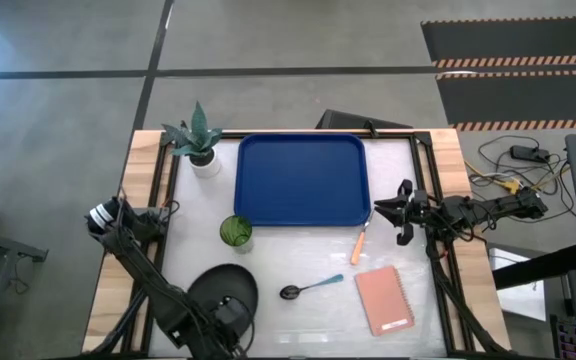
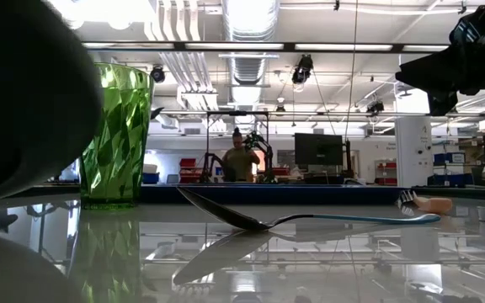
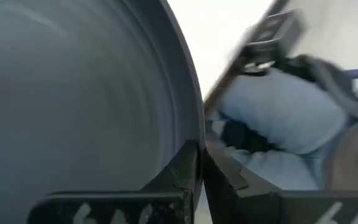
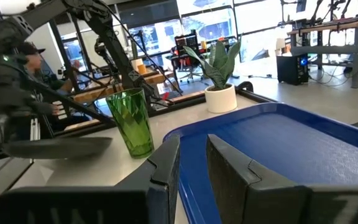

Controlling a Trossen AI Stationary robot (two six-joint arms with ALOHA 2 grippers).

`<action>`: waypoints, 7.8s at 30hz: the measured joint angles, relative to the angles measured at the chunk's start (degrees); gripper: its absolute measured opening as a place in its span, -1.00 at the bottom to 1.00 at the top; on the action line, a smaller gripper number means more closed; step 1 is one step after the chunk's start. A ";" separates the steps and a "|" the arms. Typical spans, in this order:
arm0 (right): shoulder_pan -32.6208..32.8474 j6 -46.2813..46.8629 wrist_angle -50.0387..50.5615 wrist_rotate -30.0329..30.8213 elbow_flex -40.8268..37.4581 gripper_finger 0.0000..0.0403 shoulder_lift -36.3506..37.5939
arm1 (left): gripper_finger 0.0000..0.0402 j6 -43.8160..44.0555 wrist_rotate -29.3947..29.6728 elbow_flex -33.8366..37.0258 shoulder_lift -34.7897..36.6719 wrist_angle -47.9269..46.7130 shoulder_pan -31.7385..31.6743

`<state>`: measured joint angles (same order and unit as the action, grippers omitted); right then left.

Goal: Pick and place plate/cup/fork/spoon on tray
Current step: Put the black plate on the blue tray, then put the green cup to the top right of the black plate on the blue tray

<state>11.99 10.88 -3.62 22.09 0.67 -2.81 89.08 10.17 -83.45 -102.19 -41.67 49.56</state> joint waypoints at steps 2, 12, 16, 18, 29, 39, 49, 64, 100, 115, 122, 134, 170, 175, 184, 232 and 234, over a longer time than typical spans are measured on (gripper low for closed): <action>0.02 -0.27 0.00 0.00 0.00 -0.66 0.01 | -1.00 -2.01 2.85 -1.94 0.00 0.32 0.02; 0.01 -0.46 -0.02 0.00 0.00 -0.66 0.02 | -0.99 -30.84 18.93 -16.56 0.04 3.71 -0.34; 0.01 -0.53 -0.07 0.00 0.00 -0.66 0.02 | -0.99 -43.32 21.63 -21.30 0.13 3.85 -1.46; 0.00 -0.53 -0.07 0.00 0.00 -0.66 0.02 | -0.99 -49.46 21.81 -23.46 0.13 3.55 -2.27; 0.01 -0.62 -0.14 0.01 0.00 -0.66 0.02 | -1.00 -72.92 21.67 -27.11 4.71 -0.81 -12.09; 0.01 -0.44 -0.17 0.00 0.00 -0.66 0.02 | -1.00 -67.38 14.46 -26.60 6.01 -18.03 -34.82; 0.00 -0.47 -0.13 0.02 -0.01 -0.66 0.02 | -1.00 -66.78 8.42 -19.24 5.89 -19.63 -52.12; 0.00 -1.48 -0.11 0.02 -0.01 -0.66 0.02 | -1.00 -61.04 5.27 -4.31 4.61 0.61 -55.87; 0.00 -1.02 -0.02 0.00 0.00 -0.66 0.00 | -1.00 -61.00 6.61 10.30 1.03 15.98 -55.89; 0.00 -1.01 -0.02 0.00 0.00 -0.66 0.02 | -1.00 -60.48 6.15 13.35 1.07 18.71 -55.93; 0.00 -1.01 -0.01 0.00 0.00 -0.66 0.02 | -1.00 -60.42 6.15 13.37 1.07 18.77 -55.93; 0.00 -0.73 0.00 -0.02 0.00 -0.66 0.02 | -1.00 -59.65 6.17 13.37 1.07 18.99 -55.93; 0.00 8.02 0.29 -0.38 0.09 -0.66 -0.05 | -0.58 -62.14 7.68 14.08 4.05 19.96 -55.51; 0.00 15.06 11.08 1.51 4.66 -0.67 -4.16 | -0.65 -72.17 11.70 15.40 13.56 27.98 -50.48; -2.16 16.13 15.82 9.43 18.93 -0.89 -26.23 | -0.73 -83.87 12.84 27.76 31.69 51.65 -40.40; -30.66 -6.43 0.84 -22.21 56.83 -0.96 -94.30 | -0.73 -100.37 12.44 51.60 52.61 73.65 -37.05; -30.08 -4.09 0.77 -24.13 57.11 -0.96 -91.51 | -0.73 -100.37 12.44 51.60 52.54 73.65 -37.07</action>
<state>-18.09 6.79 -2.85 -2.05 57.78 -94.32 -11.29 22.61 -31.86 -49.65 31.98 12.49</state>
